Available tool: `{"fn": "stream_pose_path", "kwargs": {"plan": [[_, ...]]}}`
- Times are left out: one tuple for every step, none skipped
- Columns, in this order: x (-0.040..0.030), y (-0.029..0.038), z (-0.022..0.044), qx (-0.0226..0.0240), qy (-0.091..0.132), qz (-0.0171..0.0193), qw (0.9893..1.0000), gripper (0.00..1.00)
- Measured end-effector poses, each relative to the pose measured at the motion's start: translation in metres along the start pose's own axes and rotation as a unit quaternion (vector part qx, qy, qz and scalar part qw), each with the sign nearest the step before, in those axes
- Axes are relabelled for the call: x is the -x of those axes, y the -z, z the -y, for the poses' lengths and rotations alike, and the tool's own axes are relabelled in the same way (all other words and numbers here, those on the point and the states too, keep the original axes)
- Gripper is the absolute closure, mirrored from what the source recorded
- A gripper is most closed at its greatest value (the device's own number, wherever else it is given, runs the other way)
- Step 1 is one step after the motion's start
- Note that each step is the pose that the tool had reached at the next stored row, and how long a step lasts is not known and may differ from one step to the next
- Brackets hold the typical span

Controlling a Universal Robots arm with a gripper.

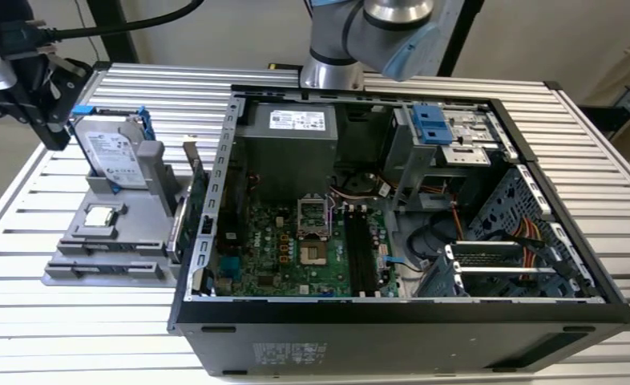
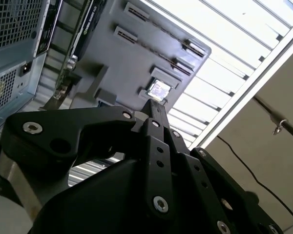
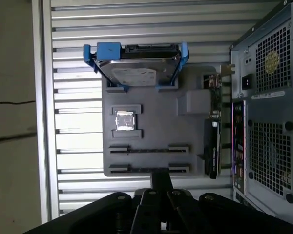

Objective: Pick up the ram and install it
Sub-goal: 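Reach for the ram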

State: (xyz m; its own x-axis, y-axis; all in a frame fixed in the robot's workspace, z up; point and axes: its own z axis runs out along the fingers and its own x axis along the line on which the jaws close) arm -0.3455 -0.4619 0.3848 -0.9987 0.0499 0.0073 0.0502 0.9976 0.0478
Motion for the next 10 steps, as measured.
{"fn": "stream_pose_path", "kwargs": {"plan": [[0.0002,0.0000,0.0015,0.0000,0.000,-0.0002,1.0000,1.00],[0.0004,-0.0001,0.0029,0.0000,0.000,-0.0003,1.0000,1.00],[0.0006,-0.0001,0.0043,0.0000,0.000,-0.0004,1.0000,1.00],[0.0007,0.0000,0.0055,0.0000,0.001,-0.0006,1.0000,1.00],[0.0009,-0.0001,0.0068,0.0000,0.001,-0.0006,1.0000,1.00],[0.0010,-0.0001,0.0080,0.0000,0.001,-0.0007,1.0000,1.00],[0.0011,-0.0001,0.0092,0.0000,0.001,-0.0008,1.0000,1.00],[0.0012,-0.0001,0.0105,0.0000,0.002,-0.0009,1.0000,1.00],[0.0013,-0.0001,0.0118,-0.0001,0.002,-0.0010,1.0000,1.00],[0.0014,-0.0001,0.0129,0.0000,0.002,-0.0010,1.0000,1.00]]}}
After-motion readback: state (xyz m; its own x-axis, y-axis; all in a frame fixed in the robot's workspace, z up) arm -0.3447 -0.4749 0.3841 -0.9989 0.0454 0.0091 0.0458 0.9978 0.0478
